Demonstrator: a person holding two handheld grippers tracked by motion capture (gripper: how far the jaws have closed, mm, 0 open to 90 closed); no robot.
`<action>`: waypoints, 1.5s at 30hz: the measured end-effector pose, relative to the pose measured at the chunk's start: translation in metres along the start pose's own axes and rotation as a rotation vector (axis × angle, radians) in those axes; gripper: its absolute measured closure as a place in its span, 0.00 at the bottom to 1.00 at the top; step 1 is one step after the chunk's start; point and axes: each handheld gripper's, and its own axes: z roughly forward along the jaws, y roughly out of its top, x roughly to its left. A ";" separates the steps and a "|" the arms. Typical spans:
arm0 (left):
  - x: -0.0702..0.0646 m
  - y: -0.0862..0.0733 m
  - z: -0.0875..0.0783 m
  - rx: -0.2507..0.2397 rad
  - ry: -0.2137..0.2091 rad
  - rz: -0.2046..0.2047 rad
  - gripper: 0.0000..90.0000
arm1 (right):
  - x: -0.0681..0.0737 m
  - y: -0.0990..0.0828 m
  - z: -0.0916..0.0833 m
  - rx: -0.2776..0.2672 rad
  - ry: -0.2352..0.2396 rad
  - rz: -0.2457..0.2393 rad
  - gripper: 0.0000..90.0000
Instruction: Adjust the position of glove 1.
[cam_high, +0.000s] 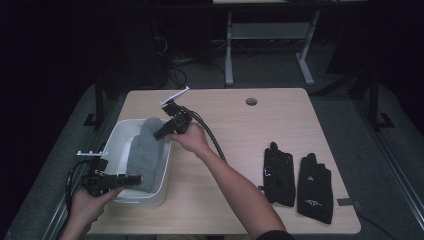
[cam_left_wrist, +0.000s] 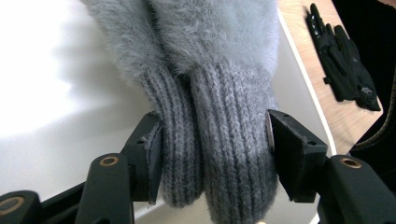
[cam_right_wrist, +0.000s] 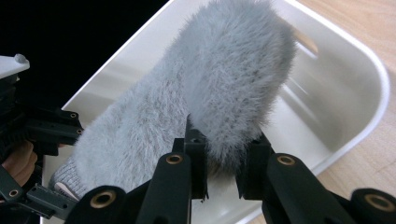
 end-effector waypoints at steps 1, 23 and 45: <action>0.001 -0.001 0.000 0.004 0.008 -0.003 0.45 | 0.000 0.000 0.001 0.003 0.001 -0.002 0.85; -0.001 0.002 -0.011 -0.022 0.099 0.024 0.35 | 0.007 0.000 0.030 0.056 -0.032 -0.045 0.83; -0.012 0.008 -0.017 -0.086 0.101 0.081 0.36 | 0.008 0.009 -0.005 -0.021 -0.113 -0.073 0.63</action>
